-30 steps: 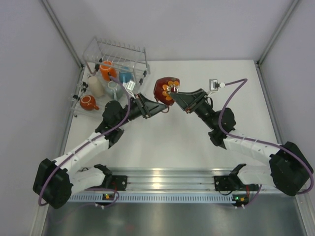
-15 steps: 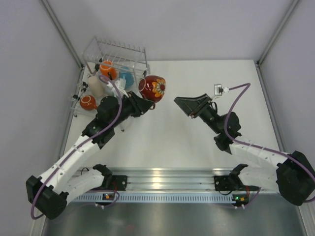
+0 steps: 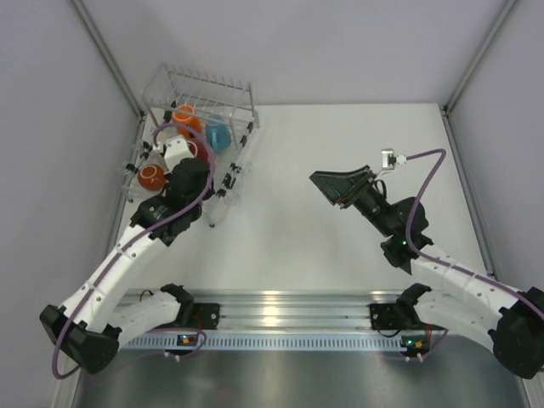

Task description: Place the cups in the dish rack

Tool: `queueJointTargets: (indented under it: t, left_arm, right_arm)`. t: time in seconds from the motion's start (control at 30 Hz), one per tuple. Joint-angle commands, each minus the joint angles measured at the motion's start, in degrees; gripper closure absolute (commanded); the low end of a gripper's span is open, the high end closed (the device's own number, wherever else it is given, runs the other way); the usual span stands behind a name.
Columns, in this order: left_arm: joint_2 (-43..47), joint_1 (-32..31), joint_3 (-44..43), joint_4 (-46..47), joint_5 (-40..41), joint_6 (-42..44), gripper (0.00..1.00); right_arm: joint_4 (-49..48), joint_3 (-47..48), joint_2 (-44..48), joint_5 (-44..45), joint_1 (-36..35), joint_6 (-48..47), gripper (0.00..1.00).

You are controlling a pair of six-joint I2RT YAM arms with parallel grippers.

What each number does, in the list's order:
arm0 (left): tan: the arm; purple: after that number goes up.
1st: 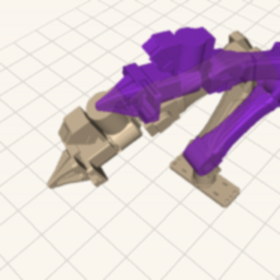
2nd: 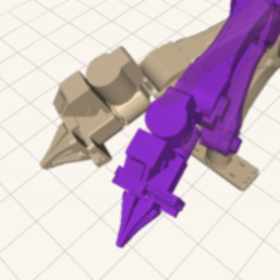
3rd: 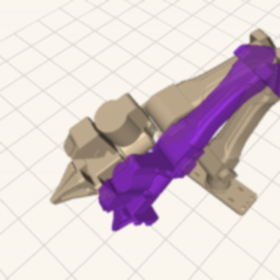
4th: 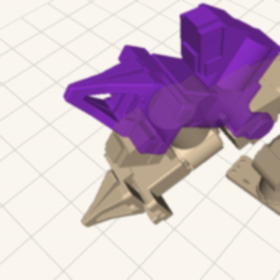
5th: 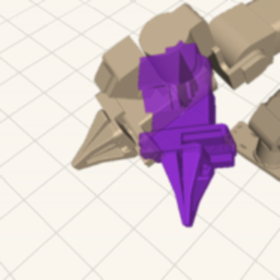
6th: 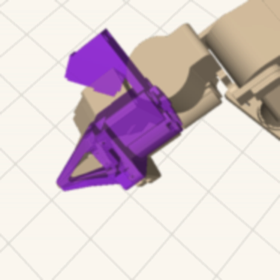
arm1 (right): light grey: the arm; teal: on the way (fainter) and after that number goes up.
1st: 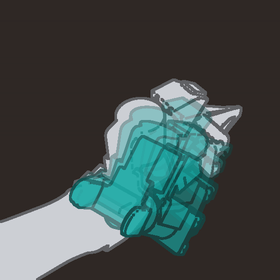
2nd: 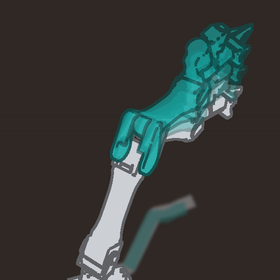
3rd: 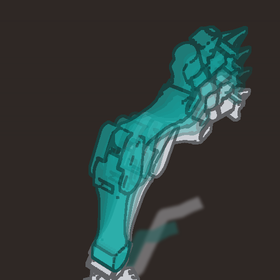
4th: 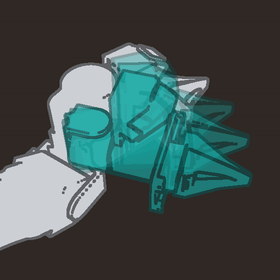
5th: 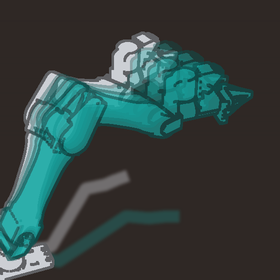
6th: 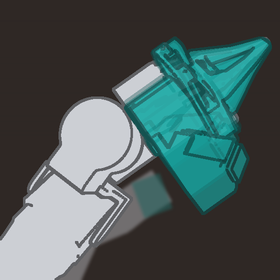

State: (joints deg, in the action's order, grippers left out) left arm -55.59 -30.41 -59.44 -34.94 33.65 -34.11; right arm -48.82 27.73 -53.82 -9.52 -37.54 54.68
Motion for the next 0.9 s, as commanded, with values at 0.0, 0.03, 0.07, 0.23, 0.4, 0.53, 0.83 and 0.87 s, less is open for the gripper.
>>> queueJointTargets:
  t: [0.0,0.03,0.07,0.23,0.4,0.53,0.83,0.87]
  left_arm:
    - [-0.13,0.27,-2.26,-0.21,13.19,2.56,1.0]
    - [-0.39,0.53,-2.09,-0.65,13.46,2.47,1.0]
    - [-0.65,1.14,-1.56,-0.57,13.37,2.12,1.0]
    - [-2.94,4.3,0.2,-0.48,10.13,1.15,1.0]
    - [-5.14,7.47,2.31,1.36,6.26,-0.87,1.0]
    - [-6.1,9.4,5.29,4.78,3.01,-1.66,1.0]
    - [-9.35,13.45,7.32,8.66,-1.3,-3.77,1.0]
    - [-9.62,13.71,7.49,8.75,-1.13,-4.12,1.0]
  right_arm:
    - [4.25,0.57,2.23,0.99,1.33,-2.64,0.49]
    - [4.69,0.58,2.49,0.91,1.42,-2.99,0.49]
    - [5.04,0.31,2.76,0.91,1.76,-3.17,0.49]
    - [8.03,0.31,4.51,0.99,2.21,-4.05,0.49]
    - [11.36,1.1,6.53,0.99,2.38,-5.54,0.49]
    - [13.83,1.45,8.38,1.43,2.47,-7.38,0.49]
    - [17.88,1.45,11.55,3.36,2.65,-10.29,0.49]
    - [17.97,1.54,11.55,3.45,2.65,-10.46,0.49]
